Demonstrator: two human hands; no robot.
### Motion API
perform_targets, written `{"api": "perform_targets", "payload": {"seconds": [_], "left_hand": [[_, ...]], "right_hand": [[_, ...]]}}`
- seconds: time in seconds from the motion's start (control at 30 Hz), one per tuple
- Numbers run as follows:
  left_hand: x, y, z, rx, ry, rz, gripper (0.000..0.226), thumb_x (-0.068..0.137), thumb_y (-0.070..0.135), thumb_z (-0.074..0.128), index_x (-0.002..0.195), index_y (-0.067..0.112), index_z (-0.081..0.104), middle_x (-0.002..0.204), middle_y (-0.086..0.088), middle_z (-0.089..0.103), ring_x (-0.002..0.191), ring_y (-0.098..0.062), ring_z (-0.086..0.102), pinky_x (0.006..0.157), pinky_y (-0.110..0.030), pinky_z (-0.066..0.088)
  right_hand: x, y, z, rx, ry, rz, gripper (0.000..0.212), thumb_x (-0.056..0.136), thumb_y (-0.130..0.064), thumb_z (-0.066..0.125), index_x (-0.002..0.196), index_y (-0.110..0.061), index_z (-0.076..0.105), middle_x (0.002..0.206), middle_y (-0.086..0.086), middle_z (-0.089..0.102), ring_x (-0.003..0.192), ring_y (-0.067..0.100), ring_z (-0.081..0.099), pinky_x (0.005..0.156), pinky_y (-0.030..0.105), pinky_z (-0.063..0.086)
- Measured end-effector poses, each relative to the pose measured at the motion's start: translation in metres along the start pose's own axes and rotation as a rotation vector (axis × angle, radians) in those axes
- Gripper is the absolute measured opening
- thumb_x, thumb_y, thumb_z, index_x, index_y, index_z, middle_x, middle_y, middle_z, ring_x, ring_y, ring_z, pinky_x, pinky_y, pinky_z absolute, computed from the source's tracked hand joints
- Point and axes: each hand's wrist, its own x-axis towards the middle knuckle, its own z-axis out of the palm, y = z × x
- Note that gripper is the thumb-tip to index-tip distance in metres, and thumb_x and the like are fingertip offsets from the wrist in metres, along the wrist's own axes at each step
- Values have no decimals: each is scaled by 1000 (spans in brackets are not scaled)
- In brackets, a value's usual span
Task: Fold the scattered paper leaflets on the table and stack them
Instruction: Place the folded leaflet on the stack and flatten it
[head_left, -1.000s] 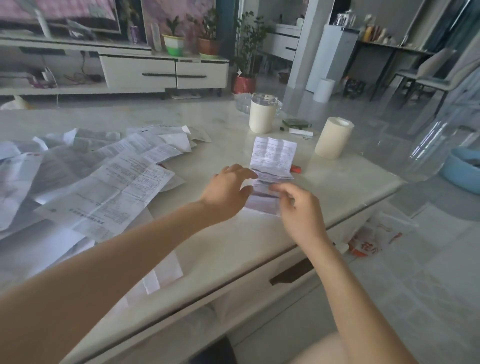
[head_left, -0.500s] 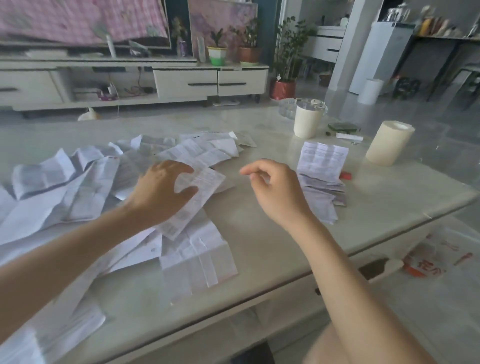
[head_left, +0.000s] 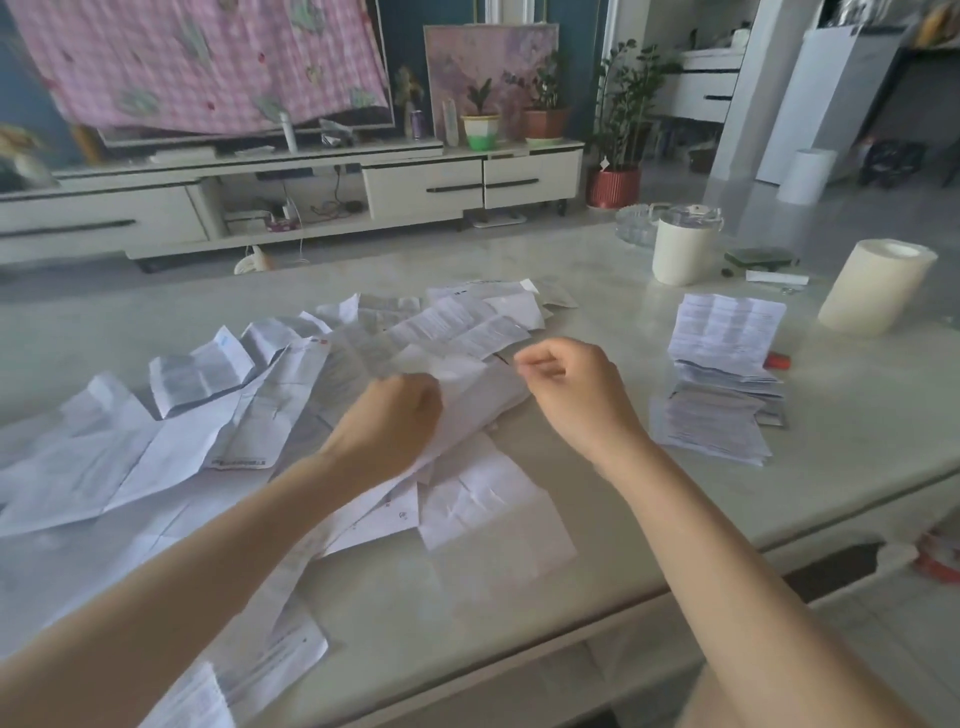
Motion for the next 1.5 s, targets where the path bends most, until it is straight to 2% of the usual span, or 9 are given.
{"api": "perform_targets", "payload": {"seconds": [0.13,0.27,0.57,0.77,0.93,1.03,1.17,1.33,1.5], "left_hand": [[-9,7,-36,-560,252,-128,33,96,12,44,63,16,50,61,0,50,59,-15,47,48,-11,32],[-36,12,-54,-1176,64,-249,32,95,13,45,73,19,66,61,5,67,55,-5,63,61,-22,49],[-69,-35,-57,-1089,-95,-233,19,79,24,56,76,18,75,87,-11,74,76,-23,71,61,-29,58],[-84,-49,-64,-1173,-46,-333,31,94,1,41,92,13,69,84,-9,74,70,-22,71,58,-29,58],[-90,-53,-76,-1516,-303,-494,61,80,53,39,84,5,76,85,-18,73,67,-28,71,48,-33,57],[-93,-56,-76,-1302,-335,-387,40,81,37,48,87,12,77,91,-8,74,77,-20,72,55,-27,57],[-90,-66,-73,-944,-190,-301,15,82,12,63,95,14,72,90,-4,75,80,-18,72,62,-22,56],[-79,-55,-72,-741,-322,-203,11,81,22,71,92,22,73,89,-3,75,83,-21,72,79,-36,57],[-72,-48,-66,-1143,-86,-323,33,66,33,74,92,14,66,88,-7,73,79,-19,71,69,-27,58]], "right_hand": [[-5,-11,3,379,73,133,36,84,-25,69,115,-22,51,110,-5,58,92,4,57,67,7,41],[-12,-23,6,792,-377,363,62,71,-40,75,124,-13,56,116,7,66,100,14,64,91,24,49],[-27,-33,29,472,-563,164,24,86,-8,62,110,-6,64,107,14,70,99,31,67,91,49,51],[-29,-37,46,575,-598,224,24,92,-2,47,97,-10,69,103,16,70,87,26,65,75,36,52],[-34,-40,52,490,-490,-5,38,87,12,47,78,-14,73,82,-2,73,77,10,68,66,21,55],[-36,-43,59,358,-450,-147,43,89,13,44,86,-19,74,90,-4,74,86,12,69,76,24,56],[-26,-50,42,403,-607,-27,46,90,5,30,100,-16,70,95,11,73,83,22,66,71,30,54],[-24,-53,41,217,-824,-3,31,74,-32,67,97,-11,68,89,5,73,76,11,66,69,16,51],[-19,-45,49,334,-425,-3,19,76,-23,70,88,-8,68,88,10,72,80,20,68,77,31,53]]}}
